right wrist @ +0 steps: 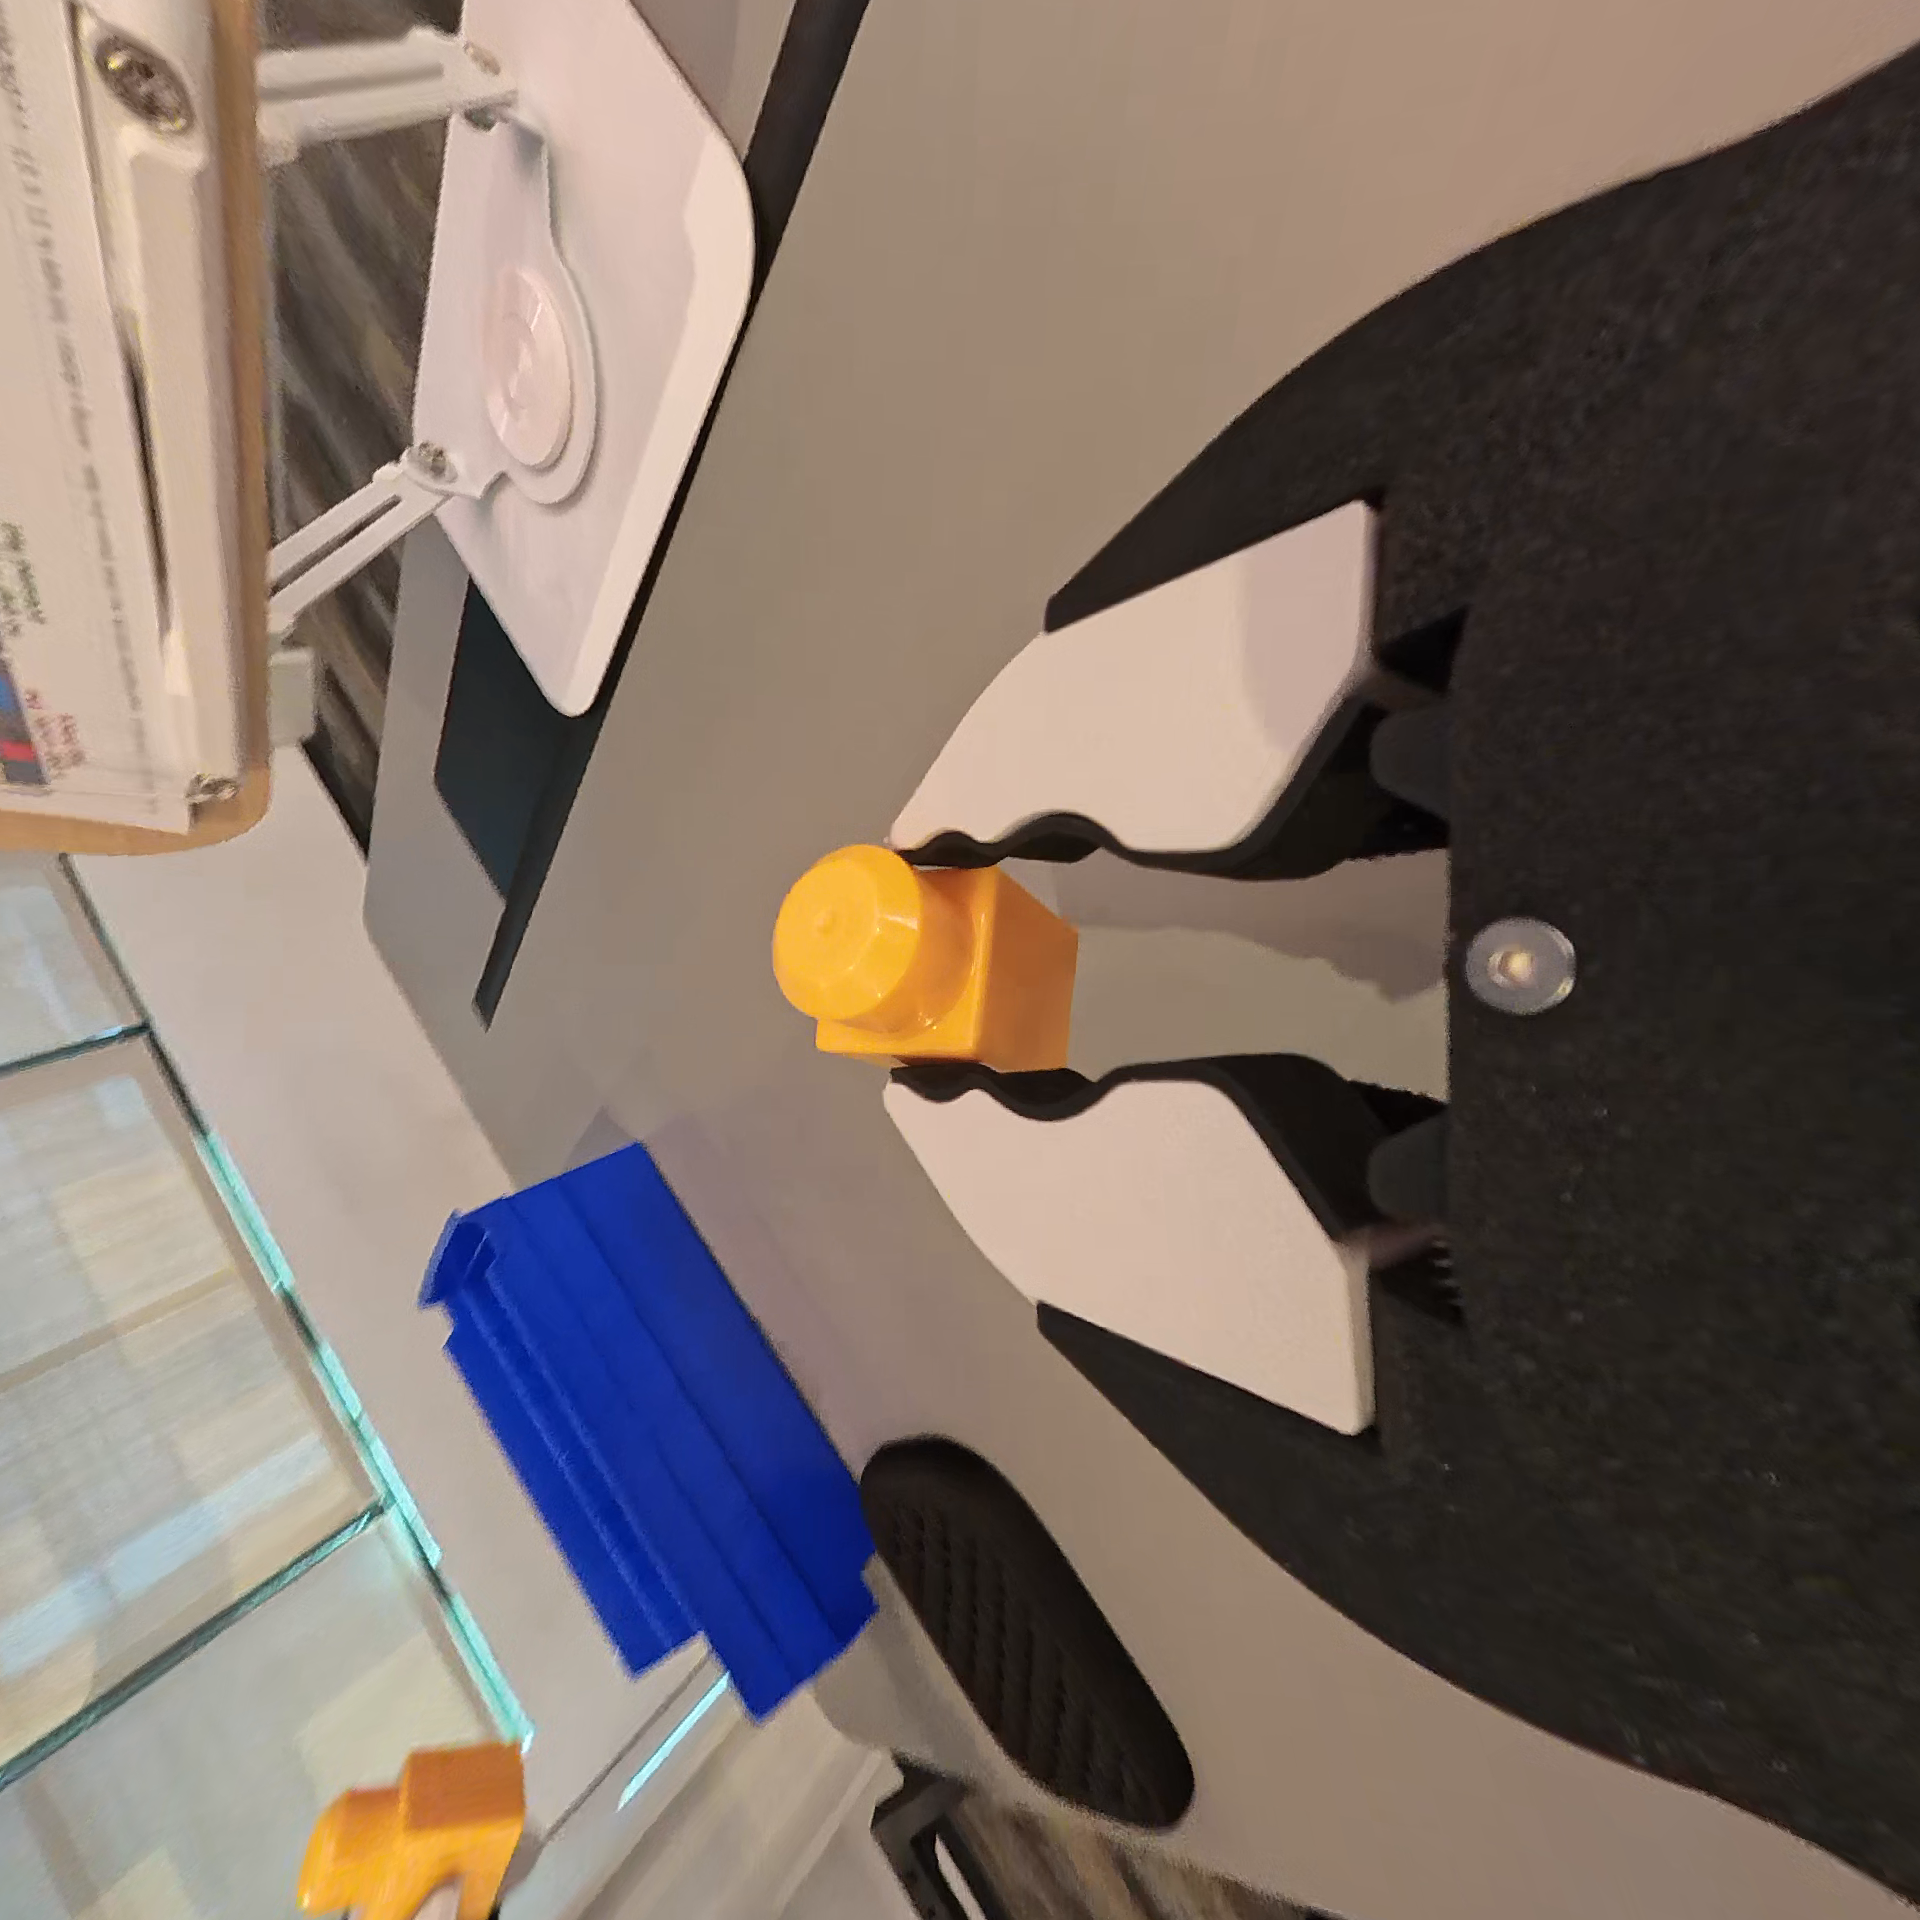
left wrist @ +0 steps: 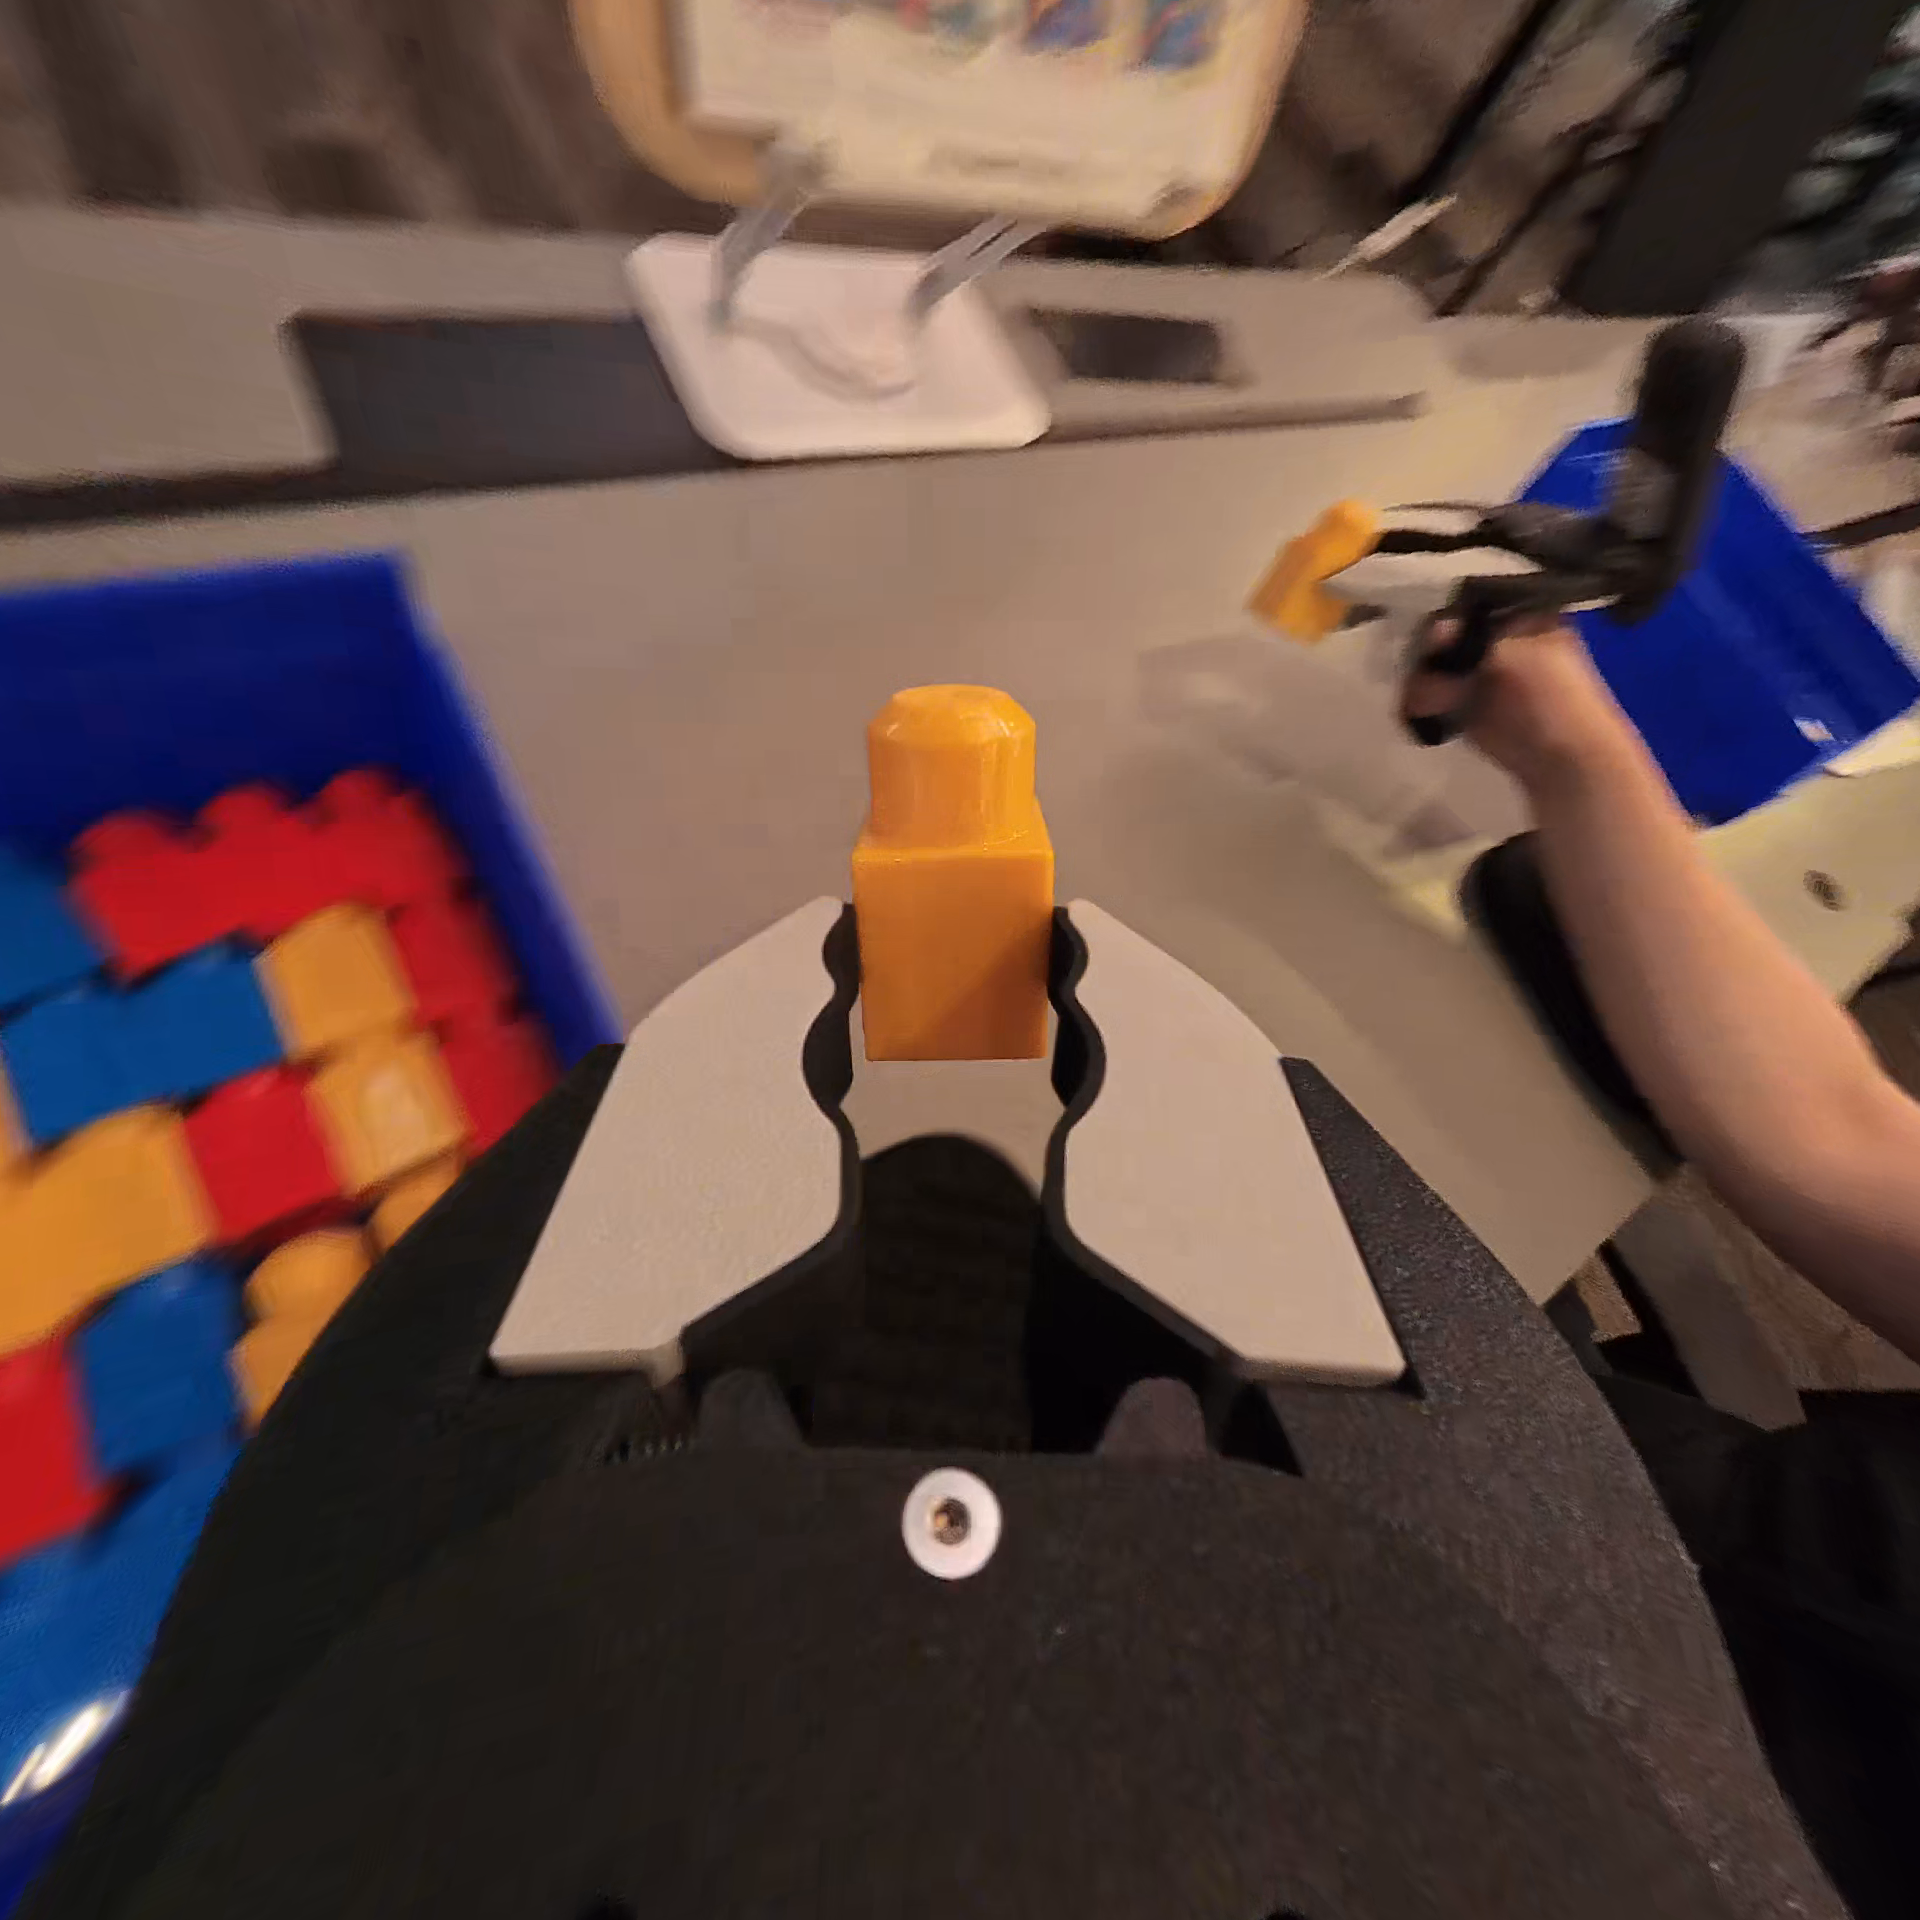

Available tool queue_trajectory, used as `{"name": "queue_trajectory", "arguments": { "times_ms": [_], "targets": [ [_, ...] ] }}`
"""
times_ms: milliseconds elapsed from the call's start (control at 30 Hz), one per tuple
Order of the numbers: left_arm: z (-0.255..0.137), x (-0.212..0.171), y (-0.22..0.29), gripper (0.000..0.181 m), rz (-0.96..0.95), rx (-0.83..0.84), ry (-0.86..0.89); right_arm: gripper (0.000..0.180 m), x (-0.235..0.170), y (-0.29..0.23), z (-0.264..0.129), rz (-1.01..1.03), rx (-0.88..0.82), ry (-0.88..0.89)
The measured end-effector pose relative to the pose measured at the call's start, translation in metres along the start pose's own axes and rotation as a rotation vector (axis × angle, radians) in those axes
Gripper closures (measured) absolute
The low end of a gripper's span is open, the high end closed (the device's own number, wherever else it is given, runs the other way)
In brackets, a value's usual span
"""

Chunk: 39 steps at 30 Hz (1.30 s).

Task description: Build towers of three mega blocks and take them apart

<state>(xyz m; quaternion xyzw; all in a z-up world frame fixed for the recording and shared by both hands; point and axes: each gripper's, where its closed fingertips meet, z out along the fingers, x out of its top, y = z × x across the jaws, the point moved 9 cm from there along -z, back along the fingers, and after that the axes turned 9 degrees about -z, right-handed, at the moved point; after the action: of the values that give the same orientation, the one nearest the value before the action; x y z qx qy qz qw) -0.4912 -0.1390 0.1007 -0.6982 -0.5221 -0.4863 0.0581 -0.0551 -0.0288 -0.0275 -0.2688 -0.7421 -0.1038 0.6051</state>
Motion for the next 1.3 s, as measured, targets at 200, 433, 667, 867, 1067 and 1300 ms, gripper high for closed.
{"name": "queue_trajectory", "arguments": {
  "times_ms": [200,433,667,867,1067,1300],
  "targets": [
    [0.104,-0.021,0.065,0.146,0.151,-0.354,-0.011,0.144,0.016,-0.006,-0.028,0.001,0.225,0.162],
    [0.224,-0.049,0.119,0.146,0.305,-0.688,-0.064,0.144,0.036,-0.027,-0.061,-0.069,0.450,0.215],
    [0.270,-0.040,0.159,0.146,0.423,-0.851,-0.076,0.144,0.054,-0.040,-0.086,-0.302,0.300,0.168],
    [0.279,-0.047,0.161,0.146,0.401,-0.917,-0.030,0.144,0.051,-0.038,-0.092,-0.336,0.278,0.110],
    [0.277,-0.051,0.154,0.146,0.399,-0.916,-0.060,0.144,0.047,-0.043,-0.076,-0.346,0.314,0.062],
    [0.275,-0.056,0.149,0.146,0.374,-0.933,-0.066,0.144,0.040,-0.047,-0.067,-0.330,0.352,0.013]
  ]
}}
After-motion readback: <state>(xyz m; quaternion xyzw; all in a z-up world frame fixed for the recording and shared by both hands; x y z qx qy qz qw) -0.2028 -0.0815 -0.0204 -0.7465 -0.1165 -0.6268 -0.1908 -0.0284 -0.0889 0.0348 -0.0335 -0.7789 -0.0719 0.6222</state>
